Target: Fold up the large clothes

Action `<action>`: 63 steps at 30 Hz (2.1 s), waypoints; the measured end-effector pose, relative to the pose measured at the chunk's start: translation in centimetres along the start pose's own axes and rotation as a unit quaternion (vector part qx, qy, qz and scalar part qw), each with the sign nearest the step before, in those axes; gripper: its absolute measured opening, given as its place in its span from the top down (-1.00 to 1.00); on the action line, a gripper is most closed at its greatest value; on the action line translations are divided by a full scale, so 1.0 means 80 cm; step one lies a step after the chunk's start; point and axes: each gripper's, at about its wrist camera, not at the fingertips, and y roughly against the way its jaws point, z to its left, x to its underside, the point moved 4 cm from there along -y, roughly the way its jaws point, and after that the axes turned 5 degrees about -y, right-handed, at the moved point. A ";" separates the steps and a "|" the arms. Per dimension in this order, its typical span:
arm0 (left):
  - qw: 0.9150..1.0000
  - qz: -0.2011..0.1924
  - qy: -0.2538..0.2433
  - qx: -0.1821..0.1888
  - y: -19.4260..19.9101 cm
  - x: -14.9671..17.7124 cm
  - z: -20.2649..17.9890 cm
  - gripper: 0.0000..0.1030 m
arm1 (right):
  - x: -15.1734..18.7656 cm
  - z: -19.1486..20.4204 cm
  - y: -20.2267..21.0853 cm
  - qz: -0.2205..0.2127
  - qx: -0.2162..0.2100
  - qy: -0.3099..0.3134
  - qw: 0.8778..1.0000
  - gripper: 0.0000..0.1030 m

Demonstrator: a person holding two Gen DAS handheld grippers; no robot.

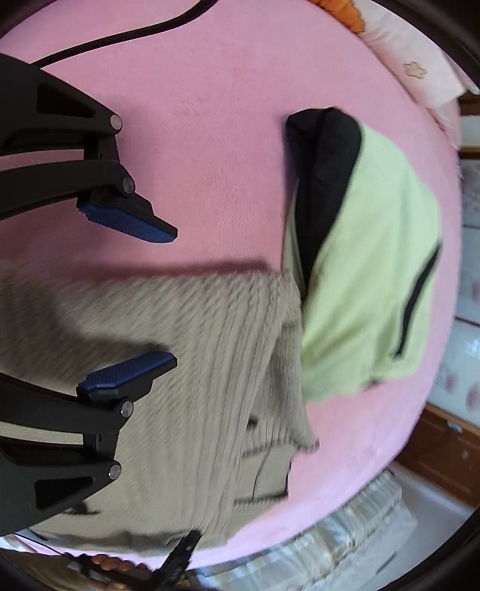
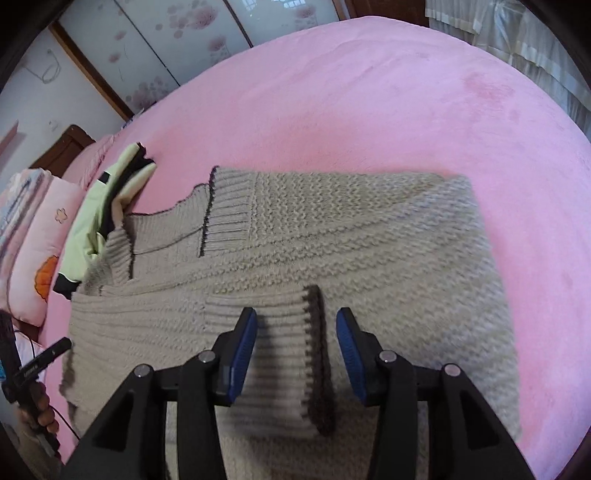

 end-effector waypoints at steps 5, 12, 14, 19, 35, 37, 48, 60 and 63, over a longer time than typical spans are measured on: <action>0.999 0.005 0.023 0.044 -0.024 -0.009 0.001 0.50 | 0.014 0.017 0.000 -0.018 0.020 0.065 0.998 0.67; 0.992 -0.117 -0.016 -0.043 0.024 -0.021 -0.035 0.71 | 0.000 0.046 0.046 -0.130 0.037 0.091 0.987 0.82; 0.990 -0.129 -0.011 -0.061 0.019 -0.021 -0.036 0.71 | -0.004 0.041 0.038 -0.138 0.056 0.088 0.985 0.82; 0.992 -0.099 0.006 -0.079 -0.026 -0.013 -0.026 0.65 | 0.003 0.035 -0.020 -0.098 0.110 0.090 0.985 0.69; 0.990 -0.134 0.021 -0.037 0.054 0.016 -0.134 -0.12 | 0.102 0.227 0.030 -0.068 -0.076 0.165 0.981 0.29; 0.991 -0.114 0.016 -0.061 0.027 0.030 -0.137 -0.12 | 0.118 0.230 0.001 -0.041 -0.059 0.179 0.981 0.28; 0.992 -0.096 -0.027 -0.077 -0.006 0.047 -0.079 -0.08 | 0.048 -0.003 0.016 -0.101 0.105 0.038 0.989 0.51; 0.994 -0.069 -0.020 -0.085 0.007 0.039 -0.089 -0.08 | 0.051 0.000 0.041 -0.084 0.123 0.045 0.988 0.45; 0.995 -0.066 -0.017 -0.077 0.035 0.038 -0.094 -0.08 | 0.052 0.012 0.059 -0.070 0.099 0.033 0.992 0.44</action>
